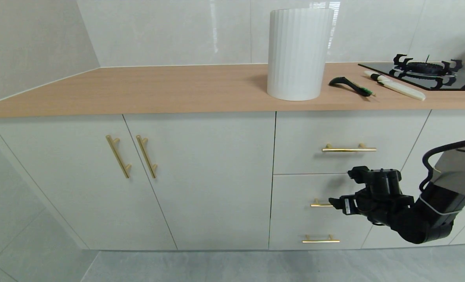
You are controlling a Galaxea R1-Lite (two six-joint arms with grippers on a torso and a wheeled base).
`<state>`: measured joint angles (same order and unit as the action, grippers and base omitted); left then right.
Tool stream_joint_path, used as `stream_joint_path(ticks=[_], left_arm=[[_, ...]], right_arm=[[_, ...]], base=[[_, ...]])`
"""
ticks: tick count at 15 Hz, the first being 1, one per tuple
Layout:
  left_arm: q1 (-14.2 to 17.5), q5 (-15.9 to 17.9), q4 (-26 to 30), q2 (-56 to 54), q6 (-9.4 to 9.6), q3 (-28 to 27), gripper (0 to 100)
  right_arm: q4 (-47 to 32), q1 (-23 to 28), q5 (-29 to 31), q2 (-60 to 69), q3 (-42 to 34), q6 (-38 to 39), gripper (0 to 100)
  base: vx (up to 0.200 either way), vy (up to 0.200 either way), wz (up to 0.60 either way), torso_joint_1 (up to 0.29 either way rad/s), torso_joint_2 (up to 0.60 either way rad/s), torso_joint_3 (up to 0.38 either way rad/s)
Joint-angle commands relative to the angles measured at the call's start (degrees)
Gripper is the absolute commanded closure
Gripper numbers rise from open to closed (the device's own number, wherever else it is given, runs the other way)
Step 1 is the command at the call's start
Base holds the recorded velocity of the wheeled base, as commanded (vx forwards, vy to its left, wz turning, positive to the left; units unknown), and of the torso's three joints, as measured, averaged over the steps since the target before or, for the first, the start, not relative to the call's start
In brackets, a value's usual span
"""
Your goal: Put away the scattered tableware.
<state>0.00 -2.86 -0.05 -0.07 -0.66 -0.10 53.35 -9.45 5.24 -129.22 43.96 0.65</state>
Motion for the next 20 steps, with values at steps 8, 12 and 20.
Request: stream_joint_path(ticks=[8,12,20], left_arm=[[0.0,0.0,0.0,0.1,-0.04,0.0,0],[0.0,0.0,0.0,0.1,-0.04,0.0,0],[0.0,0.0,0.0,0.1,-0.04,0.0,0]], right_arm=[[6.0,-0.9,5.4,-8.3,3.9,1.4,0],[6.2,-0.9,5.5,-9.8,4.7,1.6,0],[6.2,-0.7,5.4,-10.4,3.4,1.6,0]], base=[[0.000,0.000,0.00,0.000,0.00,0.000],[0.000,0.000,0.00,0.000,0.00,0.000],[0.000,0.000,0.00,0.000,0.00,0.000]])
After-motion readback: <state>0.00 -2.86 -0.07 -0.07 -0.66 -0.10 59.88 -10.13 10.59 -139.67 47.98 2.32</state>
